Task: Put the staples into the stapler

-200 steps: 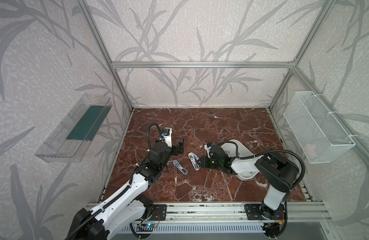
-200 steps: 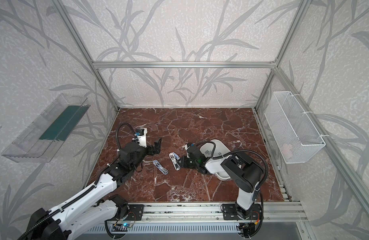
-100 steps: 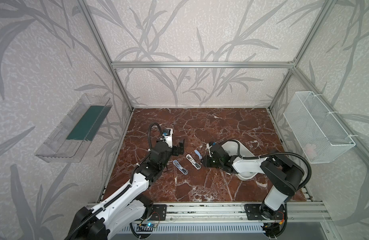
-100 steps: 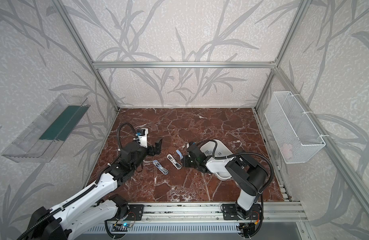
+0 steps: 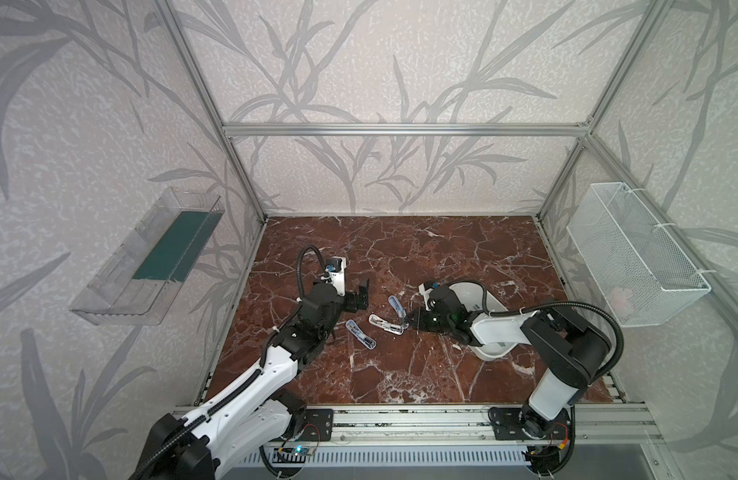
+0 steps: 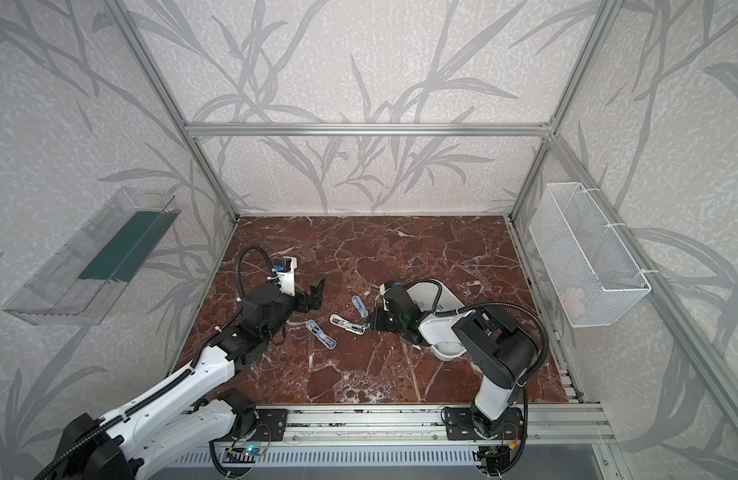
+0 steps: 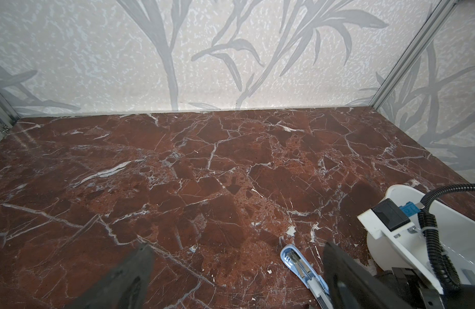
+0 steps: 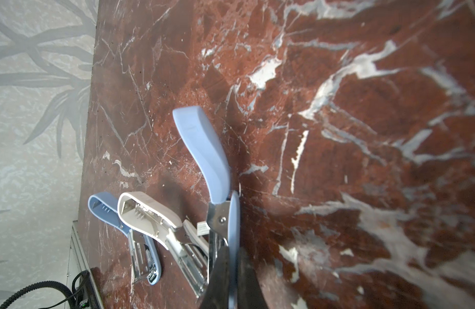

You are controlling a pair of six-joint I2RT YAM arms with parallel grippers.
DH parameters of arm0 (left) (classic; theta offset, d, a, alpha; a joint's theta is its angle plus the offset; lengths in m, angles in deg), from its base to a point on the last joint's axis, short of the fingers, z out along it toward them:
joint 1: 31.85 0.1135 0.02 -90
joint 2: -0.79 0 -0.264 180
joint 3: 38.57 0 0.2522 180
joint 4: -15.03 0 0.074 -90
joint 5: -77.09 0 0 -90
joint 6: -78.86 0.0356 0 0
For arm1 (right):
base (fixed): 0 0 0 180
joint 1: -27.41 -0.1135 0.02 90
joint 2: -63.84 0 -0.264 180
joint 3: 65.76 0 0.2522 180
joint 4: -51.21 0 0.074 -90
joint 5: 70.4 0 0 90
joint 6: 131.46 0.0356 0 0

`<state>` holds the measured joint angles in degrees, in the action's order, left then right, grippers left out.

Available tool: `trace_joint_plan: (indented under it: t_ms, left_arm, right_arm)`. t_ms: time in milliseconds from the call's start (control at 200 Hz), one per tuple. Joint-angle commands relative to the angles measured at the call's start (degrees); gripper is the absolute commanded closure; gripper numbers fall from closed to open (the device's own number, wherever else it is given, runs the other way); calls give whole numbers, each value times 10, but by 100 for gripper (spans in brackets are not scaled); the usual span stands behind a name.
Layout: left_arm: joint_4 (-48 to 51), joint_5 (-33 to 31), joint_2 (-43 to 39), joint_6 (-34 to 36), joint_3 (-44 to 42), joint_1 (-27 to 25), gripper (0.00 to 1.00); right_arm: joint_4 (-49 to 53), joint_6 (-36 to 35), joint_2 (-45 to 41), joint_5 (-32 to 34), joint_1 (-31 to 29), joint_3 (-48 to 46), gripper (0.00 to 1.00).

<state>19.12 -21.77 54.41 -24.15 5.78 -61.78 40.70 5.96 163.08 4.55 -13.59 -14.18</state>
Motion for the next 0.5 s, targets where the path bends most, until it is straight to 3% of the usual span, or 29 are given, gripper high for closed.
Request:
trace_joint_plan:
  t_ms: [0, 115, 350, 495]
  left_arm:
    - [5, 2, 0, -2, 8, 1, 1]
    - [6, 3, 5, -2, 10, 2, 1]
    - [8, 15, 21, -2, 19, 2, 1]
    - [9, 13, 23, -2, 19, 2, 1]
  right_arm:
    - [51, 15, 25, -17, 8, -33, 99]
    - [50, 22, 29, -34, 20, -38, 100]
    - [124, -8, -5, 6, 20, -24, 98]
    - [185, -36, -62, 48, 14, -10, 83]
